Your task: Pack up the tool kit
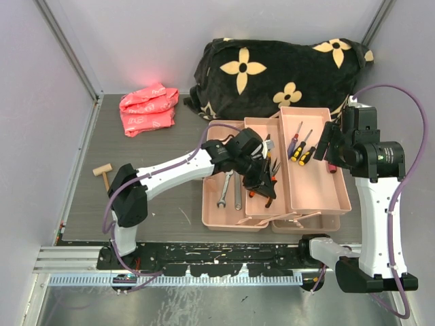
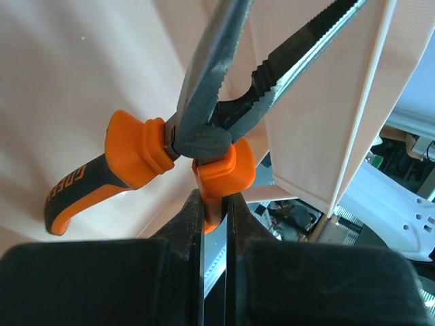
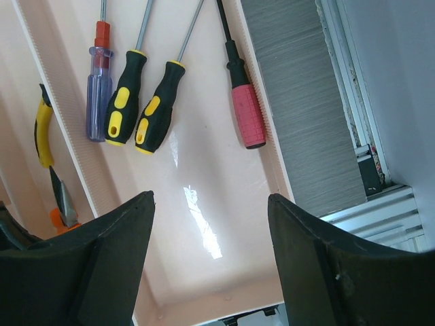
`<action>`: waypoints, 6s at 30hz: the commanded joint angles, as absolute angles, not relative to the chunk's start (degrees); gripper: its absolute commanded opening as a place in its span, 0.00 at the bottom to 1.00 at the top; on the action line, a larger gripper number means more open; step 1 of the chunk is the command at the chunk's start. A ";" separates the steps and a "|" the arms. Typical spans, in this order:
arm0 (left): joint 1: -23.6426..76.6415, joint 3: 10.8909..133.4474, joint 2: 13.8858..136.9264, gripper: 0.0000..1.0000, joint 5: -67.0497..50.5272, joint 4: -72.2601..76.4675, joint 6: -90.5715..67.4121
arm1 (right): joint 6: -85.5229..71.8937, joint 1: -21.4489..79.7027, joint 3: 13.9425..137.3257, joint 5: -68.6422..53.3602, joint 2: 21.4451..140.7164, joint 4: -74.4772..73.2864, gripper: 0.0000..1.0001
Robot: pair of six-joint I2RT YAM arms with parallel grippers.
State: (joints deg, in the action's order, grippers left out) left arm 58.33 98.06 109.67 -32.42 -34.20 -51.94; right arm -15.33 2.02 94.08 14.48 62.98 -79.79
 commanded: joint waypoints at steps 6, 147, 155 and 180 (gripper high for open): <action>61.17 98.90 112.32 0.23 -35.06 -31.87 -52.18 | -15.95 1.93 92.56 15.69 59.48 -79.01 0.73; 42.29 95.02 108.65 0.47 -14.07 -31.10 -43.87 | -15.01 1.93 92.22 7.56 58.91 -81.21 0.85; 35.76 111.84 108.77 0.53 -0.15 -36.43 -27.81 | -14.77 1.93 95.72 7.82 59.95 -81.17 0.85; 28.26 99.71 110.24 0.59 -4.28 -38.50 -21.10 | -13.64 1.93 95.14 8.48 59.75 -80.50 0.87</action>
State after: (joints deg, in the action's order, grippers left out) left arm 28.38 96.53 109.54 -2.52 -40.29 -21.34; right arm -14.24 2.02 95.02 7.42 60.84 -81.67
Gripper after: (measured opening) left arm 0.589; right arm 0.859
